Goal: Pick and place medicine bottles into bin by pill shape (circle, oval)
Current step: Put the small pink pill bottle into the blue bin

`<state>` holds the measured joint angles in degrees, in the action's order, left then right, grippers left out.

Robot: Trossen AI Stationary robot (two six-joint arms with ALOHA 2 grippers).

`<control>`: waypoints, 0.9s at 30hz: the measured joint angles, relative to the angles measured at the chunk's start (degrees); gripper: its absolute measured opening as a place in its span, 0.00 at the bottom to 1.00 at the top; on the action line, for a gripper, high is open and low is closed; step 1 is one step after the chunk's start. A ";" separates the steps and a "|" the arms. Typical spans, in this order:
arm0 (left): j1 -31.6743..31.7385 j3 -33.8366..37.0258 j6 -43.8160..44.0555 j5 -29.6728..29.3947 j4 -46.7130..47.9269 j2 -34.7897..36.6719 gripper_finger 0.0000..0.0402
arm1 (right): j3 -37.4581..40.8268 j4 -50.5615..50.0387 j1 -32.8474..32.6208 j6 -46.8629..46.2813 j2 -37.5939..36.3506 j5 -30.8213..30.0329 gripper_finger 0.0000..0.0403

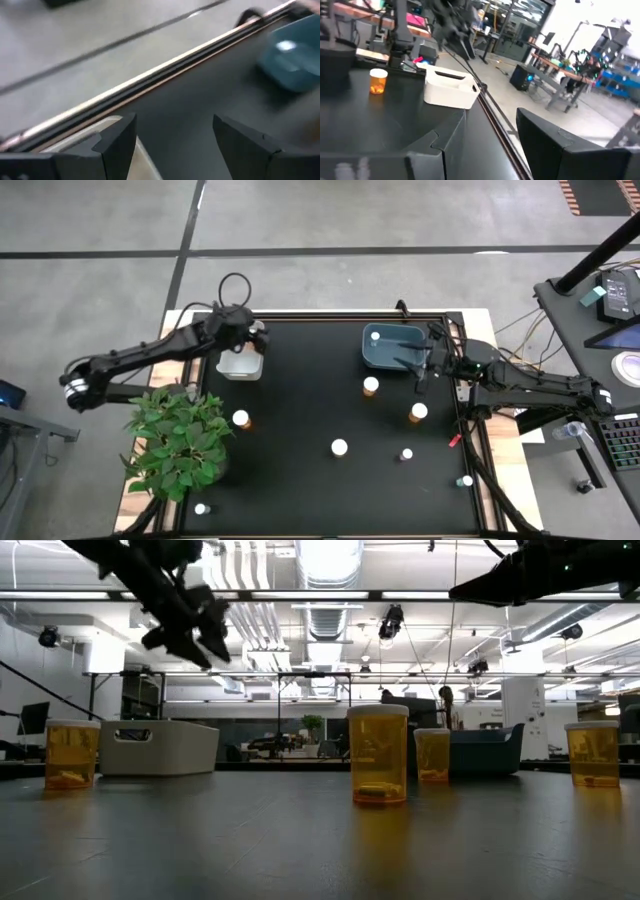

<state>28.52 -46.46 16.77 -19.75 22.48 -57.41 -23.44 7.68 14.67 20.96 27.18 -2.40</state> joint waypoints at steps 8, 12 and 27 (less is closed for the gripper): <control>-6.76 1.72 -8.93 0.05 -1.75 7.09 0.61 | 0.00 -0.03 -0.04 -16.52 0.00 -0.67 0.42; -10.09 3.07 -13.41 0.06 -2.74 9.01 0.61 | -0.76 -0.45 -0.17 -25.10 0.02 -0.27 0.42; -14.32 15.35 -22.94 5.49 -22.50 18.31 0.61 | -10.83 -14.56 -0.17 -44.01 2.87 3.29 0.42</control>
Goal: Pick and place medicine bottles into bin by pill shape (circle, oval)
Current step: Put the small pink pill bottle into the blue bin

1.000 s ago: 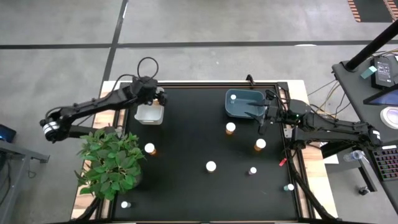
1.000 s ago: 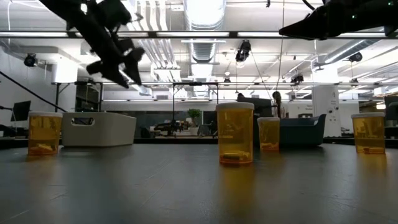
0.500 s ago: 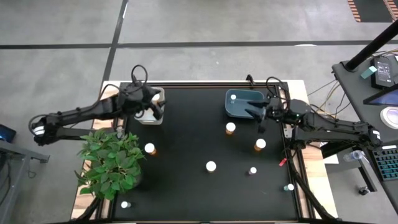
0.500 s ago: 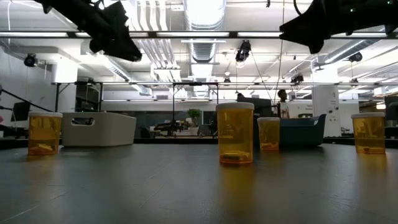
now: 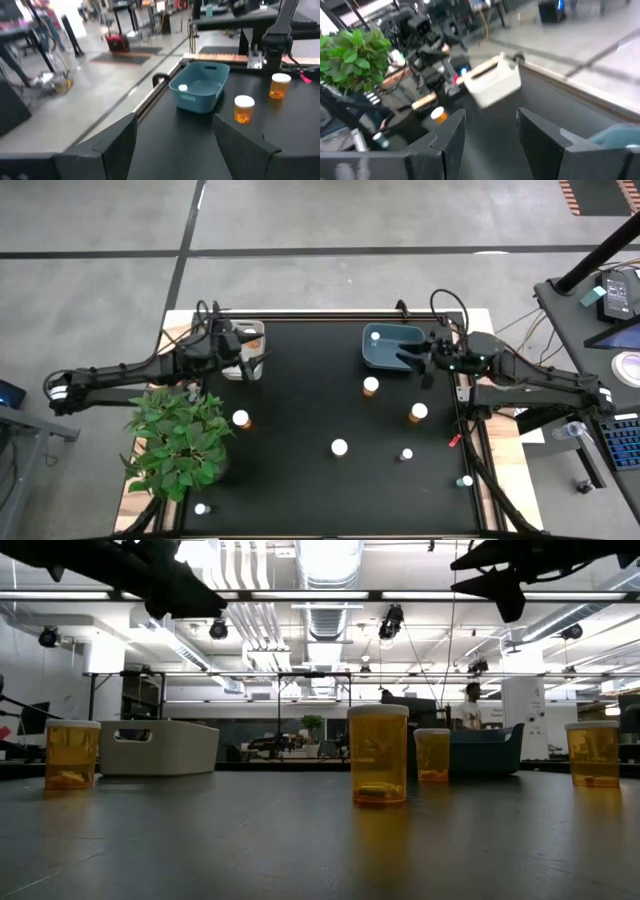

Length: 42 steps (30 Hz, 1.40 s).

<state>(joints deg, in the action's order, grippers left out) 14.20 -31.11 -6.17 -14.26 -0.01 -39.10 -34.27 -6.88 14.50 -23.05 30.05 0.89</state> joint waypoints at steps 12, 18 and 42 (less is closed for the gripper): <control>0.04 3.16 -2.13 0.00 -5.50 2.78 0.61 | -15.24 -28.04 -0.46 -17.13 13.96 4.81 0.42; 0.04 3.19 -2.09 -0.02 -5.57 2.52 0.61 | -22.13 -39.45 -3.92 -25.12 22.32 7.25 0.42; 0.04 3.34 -1.79 -0.07 -5.43 2.11 0.61 | -39.05 -57.78 -40.04 -64.78 46.95 7.01 0.42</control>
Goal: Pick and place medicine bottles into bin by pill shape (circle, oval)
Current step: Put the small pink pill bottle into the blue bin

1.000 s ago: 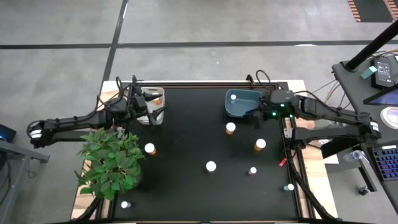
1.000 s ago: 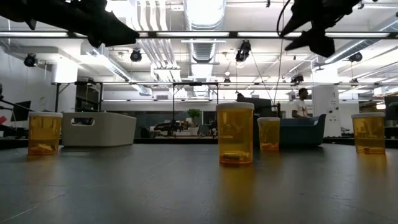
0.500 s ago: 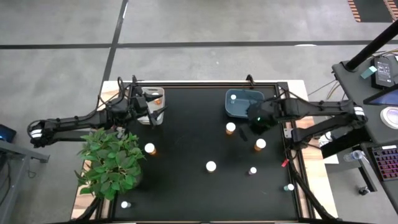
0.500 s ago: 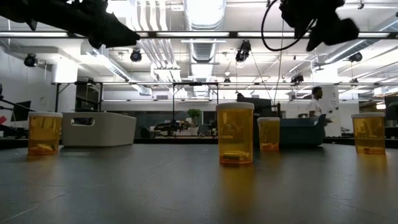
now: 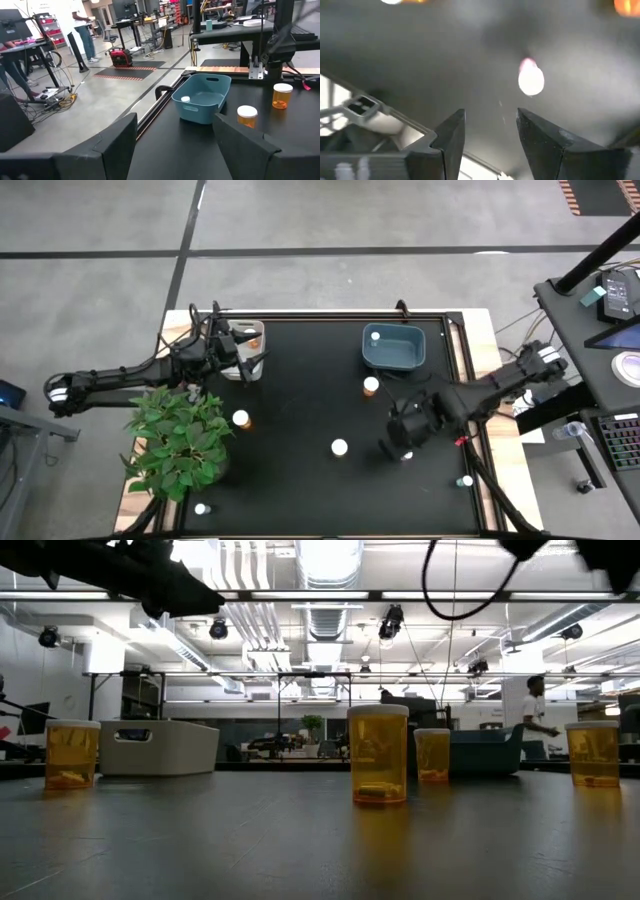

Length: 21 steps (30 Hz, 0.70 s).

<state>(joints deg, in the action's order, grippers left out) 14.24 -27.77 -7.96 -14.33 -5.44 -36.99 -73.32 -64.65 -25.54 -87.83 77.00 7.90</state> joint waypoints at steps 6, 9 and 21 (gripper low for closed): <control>0.00 0.00 -0.01 -0.02 -0.06 -0.02 0.61 | 0.40 -4.54 -5.92 -9.36 1.84 -0.71 0.42; 0.00 0.00 -0.01 -0.02 -0.05 0.16 0.61 | 0.44 -7.23 -7.27 -11.88 2.29 -1.22 0.42; -0.01 0.00 -0.01 -0.02 -0.07 0.35 0.61 | 2.79 -7.25 -7.48 -15.88 1.85 -2.27 0.54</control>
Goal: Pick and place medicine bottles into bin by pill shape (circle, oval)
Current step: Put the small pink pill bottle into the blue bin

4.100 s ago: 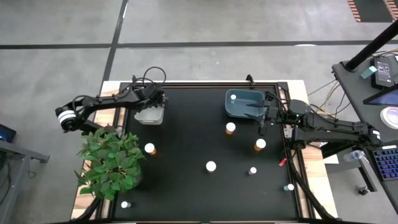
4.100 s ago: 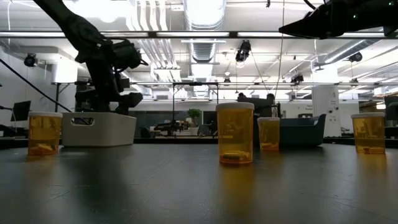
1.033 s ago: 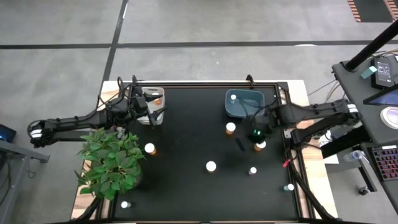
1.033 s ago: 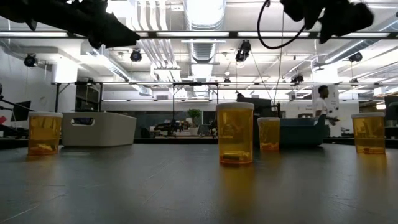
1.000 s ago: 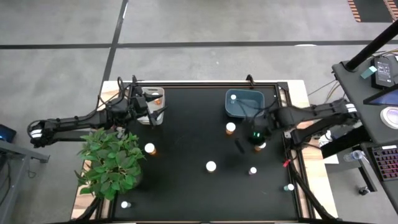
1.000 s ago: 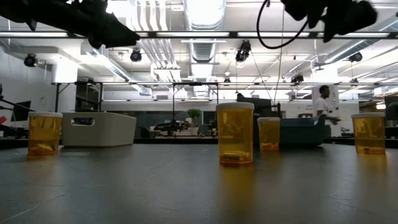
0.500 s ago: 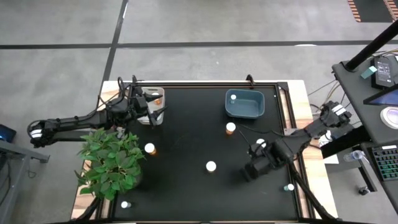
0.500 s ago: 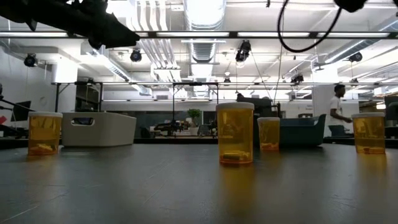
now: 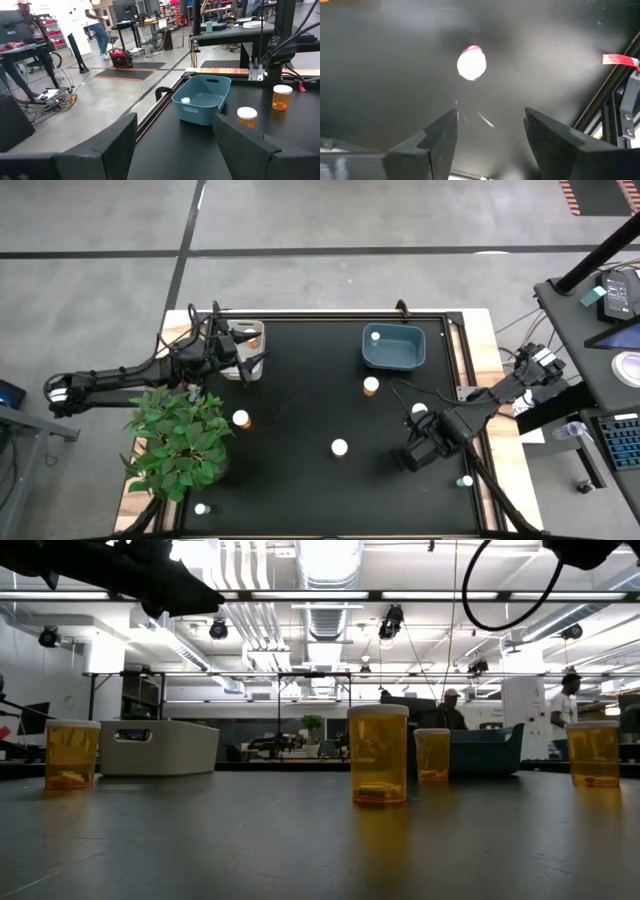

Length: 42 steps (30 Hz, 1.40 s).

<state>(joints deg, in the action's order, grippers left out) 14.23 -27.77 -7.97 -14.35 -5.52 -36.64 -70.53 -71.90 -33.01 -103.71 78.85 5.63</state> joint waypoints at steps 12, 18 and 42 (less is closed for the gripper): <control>-0.01 0.00 -0.42 0.00 0.00 0.00 0.61 | 8.03 10.73 2.17 -0.68 0.00 -1.16 0.66; 0.01 0.00 -0.53 -0.01 0.01 -0.07 0.61 | 12.64 17.30 3.72 0.49 0.00 -1.16 0.66; -0.01 0.00 -1.49 -0.02 0.02 -0.07 0.61 | 15.40 21.24 3.98 1.02 3.08 -0.72 0.60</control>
<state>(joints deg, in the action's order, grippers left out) 14.22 -27.77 -9.45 -14.37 -5.50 -36.71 -55.13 -50.65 -29.04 -102.69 81.93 4.91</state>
